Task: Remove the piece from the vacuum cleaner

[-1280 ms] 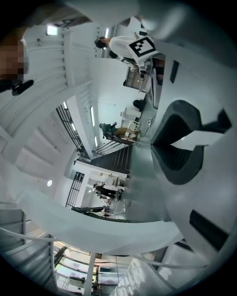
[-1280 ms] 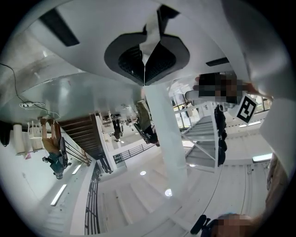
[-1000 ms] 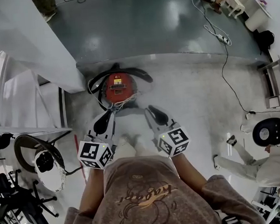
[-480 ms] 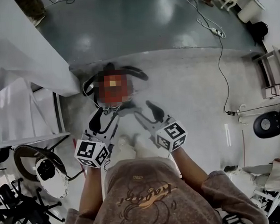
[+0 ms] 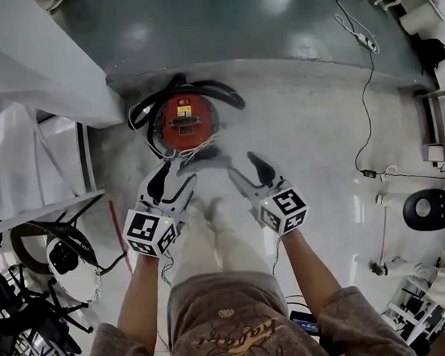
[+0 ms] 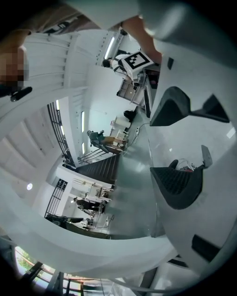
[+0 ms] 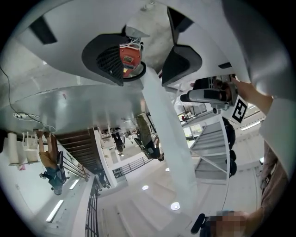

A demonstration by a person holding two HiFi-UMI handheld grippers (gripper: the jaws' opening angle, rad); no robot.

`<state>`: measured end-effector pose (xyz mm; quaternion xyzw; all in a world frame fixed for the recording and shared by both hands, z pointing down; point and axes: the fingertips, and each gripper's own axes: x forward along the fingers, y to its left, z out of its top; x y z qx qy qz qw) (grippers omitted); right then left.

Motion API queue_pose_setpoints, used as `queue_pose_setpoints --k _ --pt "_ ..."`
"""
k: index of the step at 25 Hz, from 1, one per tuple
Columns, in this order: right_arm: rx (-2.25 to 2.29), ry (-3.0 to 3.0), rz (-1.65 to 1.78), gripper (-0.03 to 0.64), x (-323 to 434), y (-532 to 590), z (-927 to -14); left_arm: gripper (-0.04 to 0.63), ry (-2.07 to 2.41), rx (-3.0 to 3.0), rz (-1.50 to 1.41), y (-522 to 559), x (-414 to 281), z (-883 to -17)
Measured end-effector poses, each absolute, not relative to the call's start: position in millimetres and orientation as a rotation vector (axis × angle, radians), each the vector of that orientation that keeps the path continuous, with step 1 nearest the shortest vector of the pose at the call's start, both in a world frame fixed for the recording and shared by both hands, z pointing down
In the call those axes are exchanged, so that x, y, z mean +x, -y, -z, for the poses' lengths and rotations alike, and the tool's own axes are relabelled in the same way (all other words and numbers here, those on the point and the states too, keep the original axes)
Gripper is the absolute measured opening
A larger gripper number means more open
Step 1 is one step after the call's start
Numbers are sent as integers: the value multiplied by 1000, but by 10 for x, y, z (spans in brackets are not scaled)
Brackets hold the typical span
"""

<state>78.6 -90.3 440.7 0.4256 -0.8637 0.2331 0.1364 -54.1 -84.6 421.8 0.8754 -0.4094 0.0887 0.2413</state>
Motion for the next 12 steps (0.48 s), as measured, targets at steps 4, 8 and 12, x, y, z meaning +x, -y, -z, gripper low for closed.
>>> queue_pose_setpoints --k 4,8,12 --pt "1192 2477 -698 230 758 982 -4863 255 1099 2372 -268 969 -546 -4683" --pt "1150 2461 -699 230 675 1086 -5379 255 1076 2359 -286 1105 -520 -5213" --pt "1083 2438 -706 230 585 1063 -5914 255 1043 2344 -321 1127 -450 -5781"
